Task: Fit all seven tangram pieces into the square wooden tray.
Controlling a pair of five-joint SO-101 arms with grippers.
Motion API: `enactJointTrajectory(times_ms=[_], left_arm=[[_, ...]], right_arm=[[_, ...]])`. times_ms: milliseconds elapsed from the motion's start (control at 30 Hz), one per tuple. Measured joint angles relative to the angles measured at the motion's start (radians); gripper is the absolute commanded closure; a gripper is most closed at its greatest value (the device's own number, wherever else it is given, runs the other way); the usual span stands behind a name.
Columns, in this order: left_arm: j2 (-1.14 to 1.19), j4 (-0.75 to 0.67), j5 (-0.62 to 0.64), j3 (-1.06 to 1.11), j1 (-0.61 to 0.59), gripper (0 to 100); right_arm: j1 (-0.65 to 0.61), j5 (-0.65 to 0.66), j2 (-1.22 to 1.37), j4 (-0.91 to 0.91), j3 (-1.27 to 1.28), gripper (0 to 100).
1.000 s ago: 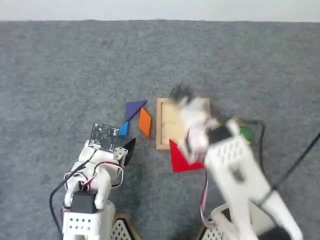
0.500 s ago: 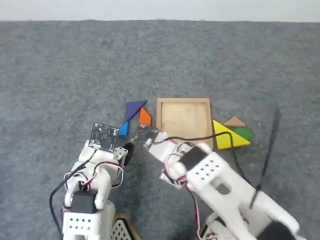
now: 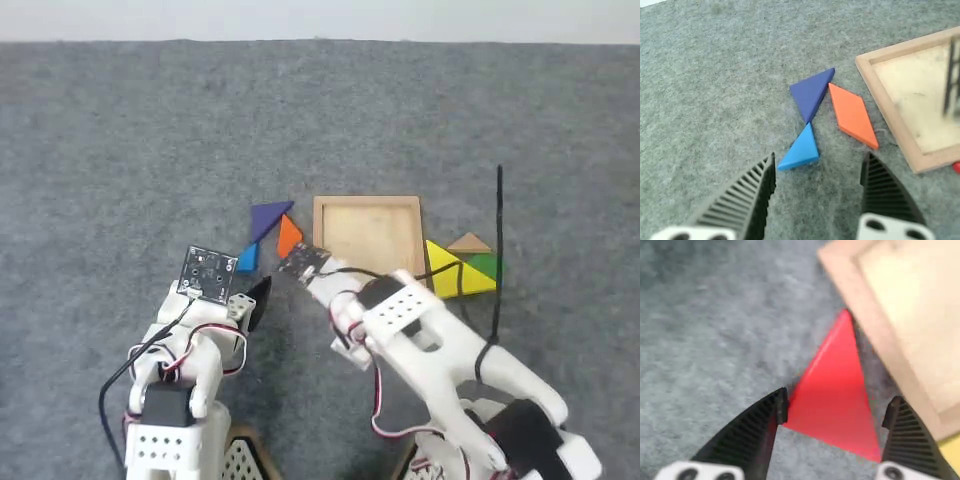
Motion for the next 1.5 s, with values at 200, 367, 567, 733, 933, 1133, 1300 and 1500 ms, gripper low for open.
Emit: enactJointTrajectory(times_ms=[200,367,567,733,933,1133,1300,1500], left_arm=[[0.000,0.000,0.000,0.000,0.000,73],[0.000,0.000,0.000,0.000,0.000,73],[0.000,0.000,0.000,0.000,0.000,73],[0.000,0.000,0.000,0.000,0.000,73],[0.000,0.000,0.000,0.000,0.000,73],[0.000,0.000,0.000,0.000,0.000,73],[0.000,0.000,0.000,0.000,0.000,73],[0.000,0.000,0.000,0.000,0.000,73]], right_arm=[[0.064,0.026,0.000,0.002,-0.002,72.3],[0.078,0.054,0.000,0.002,-0.002,83.6],[0.124,0.097,-0.002,-0.005,-0.012,84.7],[0.129,0.106,-0.005,-0.005,-0.020,84.9],[0.129,0.109,-0.005,-0.005,-0.023,96.1],[0.143,0.109,-0.005,-0.006,-0.025,95.1],[0.141,0.133,-0.005,0.055,-0.025,89.2],[0.126,0.236,-0.077,0.164,-0.021,69.2]])
